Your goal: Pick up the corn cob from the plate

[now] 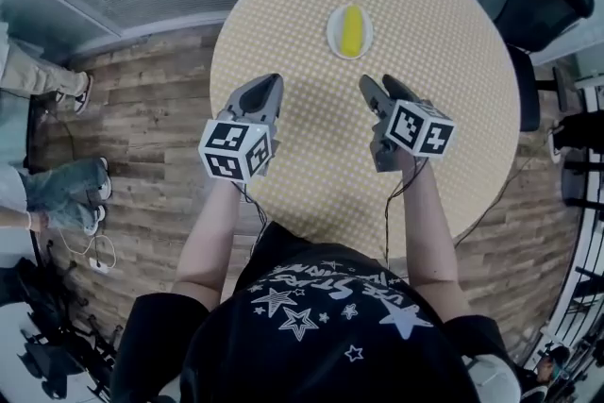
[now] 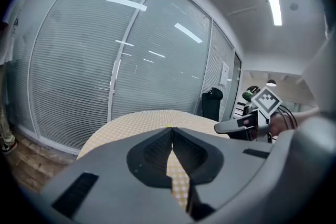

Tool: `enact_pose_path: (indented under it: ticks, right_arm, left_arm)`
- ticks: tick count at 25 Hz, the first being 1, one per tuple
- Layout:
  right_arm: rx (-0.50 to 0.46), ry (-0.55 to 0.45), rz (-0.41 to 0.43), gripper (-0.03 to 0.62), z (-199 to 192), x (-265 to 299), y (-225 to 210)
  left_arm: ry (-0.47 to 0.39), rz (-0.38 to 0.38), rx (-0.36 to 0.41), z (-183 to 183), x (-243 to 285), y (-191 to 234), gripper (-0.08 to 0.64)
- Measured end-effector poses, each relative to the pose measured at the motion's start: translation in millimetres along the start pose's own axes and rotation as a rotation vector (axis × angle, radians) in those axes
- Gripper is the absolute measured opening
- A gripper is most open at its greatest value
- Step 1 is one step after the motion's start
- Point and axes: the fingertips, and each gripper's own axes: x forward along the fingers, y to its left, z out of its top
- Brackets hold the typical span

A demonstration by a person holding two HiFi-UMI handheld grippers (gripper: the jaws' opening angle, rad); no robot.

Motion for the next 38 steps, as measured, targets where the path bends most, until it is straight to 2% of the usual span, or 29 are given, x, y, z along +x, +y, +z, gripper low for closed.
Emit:
enact_pose_path:
  ticks: [5, 11, 17, 25, 33, 38]
  right_arm:
    - [0.039, 0.038, -0.046, 0.271, 8.9, 37.3, -8.3]
    - [0.041, 0.129, -0.083, 0.287, 15.7, 79.9, -23.3]
    - [0.118, 0.186, -0.127, 0.287, 19.2, 124.9, -43.8]
    - [0.057, 0.329, -0.227, 0.285, 16.5, 174.6, -76.7]
    - [0.032, 0.401, -0.294, 0.285, 12.0, 196.7, -89.7]
    - [0.000, 0.495, -0.340, 0.285, 2.4, 206.3, -97.0]
  left_arm:
    - [0.036, -0.023, -0.011, -5.2, 22.0, 22.8, 0.008]
    - [0.094, -0.028, -0.009, -10.2, 45.6, 38.4, 0.008]
    - [0.130, -0.045, -0.033, -20.2, 61.5, 53.5, 0.008]
    - [0.151, -0.041, -0.068, -32.0, 73.4, 74.7, 0.008]
    - [0.162, -0.040, -0.083, -39.0, 78.4, 88.0, 0.008]
    - [0.173, -0.052, -0.092, -42.1, 84.4, 84.7, 0.008]
